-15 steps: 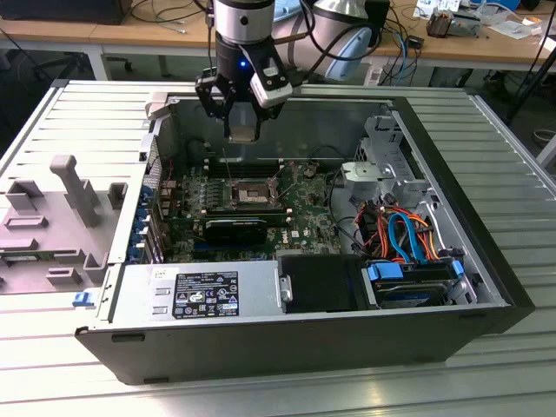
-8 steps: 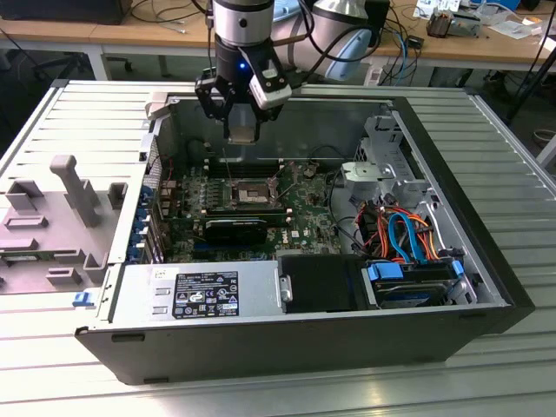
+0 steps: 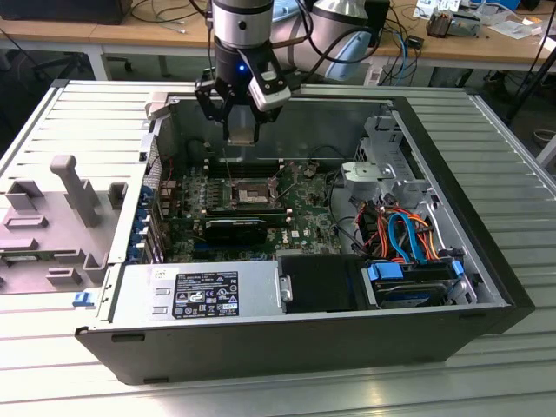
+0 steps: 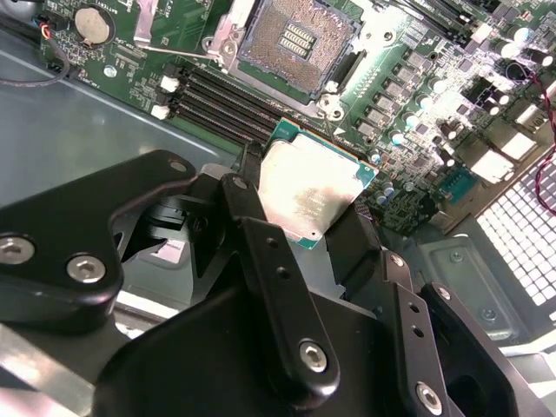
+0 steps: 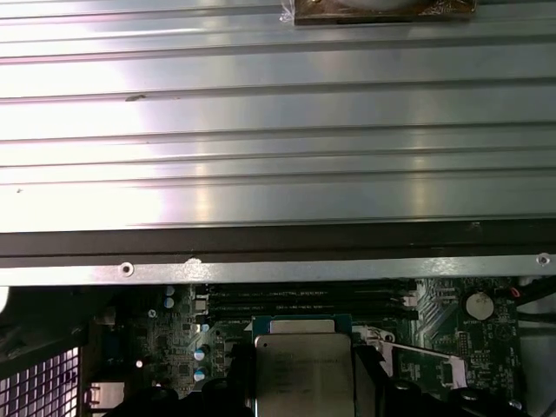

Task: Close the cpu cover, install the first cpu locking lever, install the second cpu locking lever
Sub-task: 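Close the cpu cover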

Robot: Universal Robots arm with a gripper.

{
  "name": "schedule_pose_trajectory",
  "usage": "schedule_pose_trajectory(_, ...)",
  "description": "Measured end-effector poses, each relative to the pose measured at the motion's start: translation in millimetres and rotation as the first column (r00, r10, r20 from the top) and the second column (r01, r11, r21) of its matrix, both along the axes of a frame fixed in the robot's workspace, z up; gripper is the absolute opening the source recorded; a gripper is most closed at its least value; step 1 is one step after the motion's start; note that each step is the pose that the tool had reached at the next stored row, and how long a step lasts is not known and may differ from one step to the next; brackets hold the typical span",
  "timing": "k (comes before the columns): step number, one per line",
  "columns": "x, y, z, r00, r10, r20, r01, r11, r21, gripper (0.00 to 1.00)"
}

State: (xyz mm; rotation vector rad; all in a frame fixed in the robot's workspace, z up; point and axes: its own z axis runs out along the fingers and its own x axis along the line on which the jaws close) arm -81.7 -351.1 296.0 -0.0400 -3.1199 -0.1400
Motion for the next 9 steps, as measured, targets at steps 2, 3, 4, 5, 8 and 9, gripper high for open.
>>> schedule_pose_trajectory(2, -0.2, 0.0, -0.7, 1.0000, 0.000, 0.0000, 0.000, 1.0000, 0.0001, 0.55)
schedule_pose_trajectory(3, -0.3, 0.0, -1.0, 1.0000, 0.000, 0.0001, 0.000, 1.0000, 0.0000, 0.55)
schedule_pose_trajectory(4, -0.4, 0.0, -1.3, 1.0000, 0.000, 0.0001, 0.000, 1.0000, 0.0001, 0.55)
schedule_pose_trajectory(5, -0.4, 0.0, -1.5, 1.0000, 0.000, 0.0001, 0.000, 1.0000, 0.0000, 0.55)
schedule_pose_trajectory(8, -0.8, 0.0, -2.8, 1.0000, 0.000, 0.0001, 0.000, 1.0000, 0.0001, 0.55)
schedule_pose_trajectory(9, -0.9, 0.0, -3.1, 1.0000, 0.000, 0.0000, 0.000, 1.0000, 0.0001, 0.55)
